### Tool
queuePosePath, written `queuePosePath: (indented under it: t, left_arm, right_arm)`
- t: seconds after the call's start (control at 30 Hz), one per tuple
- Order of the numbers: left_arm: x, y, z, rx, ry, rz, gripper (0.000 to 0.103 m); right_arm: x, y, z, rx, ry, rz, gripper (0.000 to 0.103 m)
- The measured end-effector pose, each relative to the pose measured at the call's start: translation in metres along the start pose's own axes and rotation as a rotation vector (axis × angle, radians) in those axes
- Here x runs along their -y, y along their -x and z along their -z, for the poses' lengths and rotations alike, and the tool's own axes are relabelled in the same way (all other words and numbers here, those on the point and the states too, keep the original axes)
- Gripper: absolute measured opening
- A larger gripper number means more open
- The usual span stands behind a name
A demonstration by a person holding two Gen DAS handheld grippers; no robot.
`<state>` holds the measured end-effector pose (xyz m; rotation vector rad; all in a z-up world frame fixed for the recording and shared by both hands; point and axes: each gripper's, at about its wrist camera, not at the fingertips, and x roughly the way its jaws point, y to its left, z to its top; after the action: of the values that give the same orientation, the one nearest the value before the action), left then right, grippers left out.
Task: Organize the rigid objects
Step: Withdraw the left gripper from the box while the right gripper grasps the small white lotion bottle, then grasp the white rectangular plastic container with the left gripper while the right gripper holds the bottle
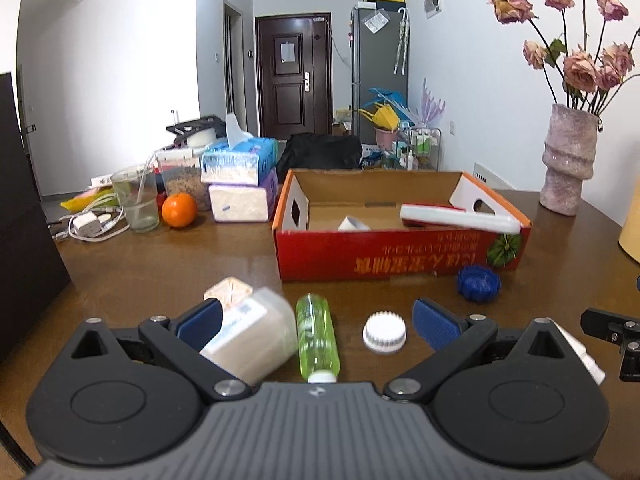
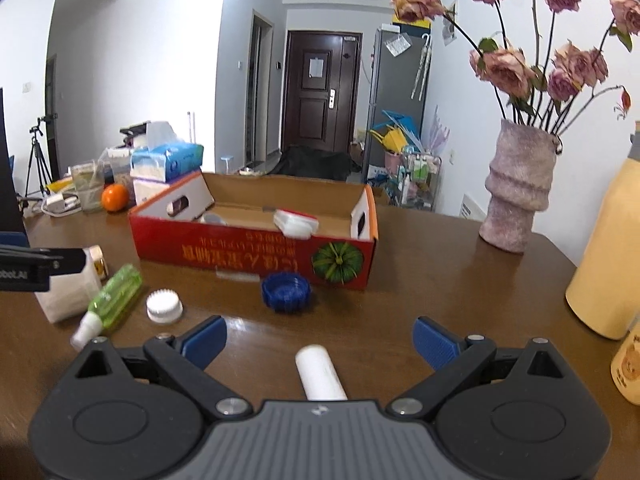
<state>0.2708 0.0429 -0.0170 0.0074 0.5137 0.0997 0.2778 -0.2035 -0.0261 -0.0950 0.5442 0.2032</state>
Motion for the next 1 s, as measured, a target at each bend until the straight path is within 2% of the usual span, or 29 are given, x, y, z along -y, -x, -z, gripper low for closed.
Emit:
queuePosePath:
  t: [0.3,0.57,0.67,0.73,0.8,0.9,1.0]
  left_arm:
    - [-0.012,0.000,0.024,-0.050,0.017,-0.015,0.103]
    - [-0.028,-0.002,0.038,-0.078,0.047,-0.040,0.103]
    - [-0.033,-0.003,0.037,-0.076,0.062,-0.050,0.103]
    - [-0.035,-0.004,0.036,-0.074,0.063,-0.055,0.103]
    - [-0.036,-0.005,0.036,-0.074,0.061,-0.062,0.103]
    - [-0.040,-0.009,0.036,-0.072,0.058,-0.070,0.103]
    - [-0.045,-0.015,0.035,-0.079,0.054,-0.079,0.103]
  right_arm:
    - [0.010,-0.008,0.030,-0.005,-0.002,0.035,0.100]
    - [0.024,-0.046,0.042,-0.120,-0.047,0.032,0.090]
    - [0.021,-0.057,0.043,-0.135,-0.040,0.020,0.079]
    - [0.019,-0.065,0.043,-0.147,-0.045,0.008,0.065]
    - [0.019,-0.070,0.044,-0.144,-0.073,-0.029,0.032]
    - [0.014,-0.068,0.044,-0.130,-0.058,-0.023,0.027]
    - [0.011,-0.065,0.046,-0.112,-0.058,-0.011,0.027]
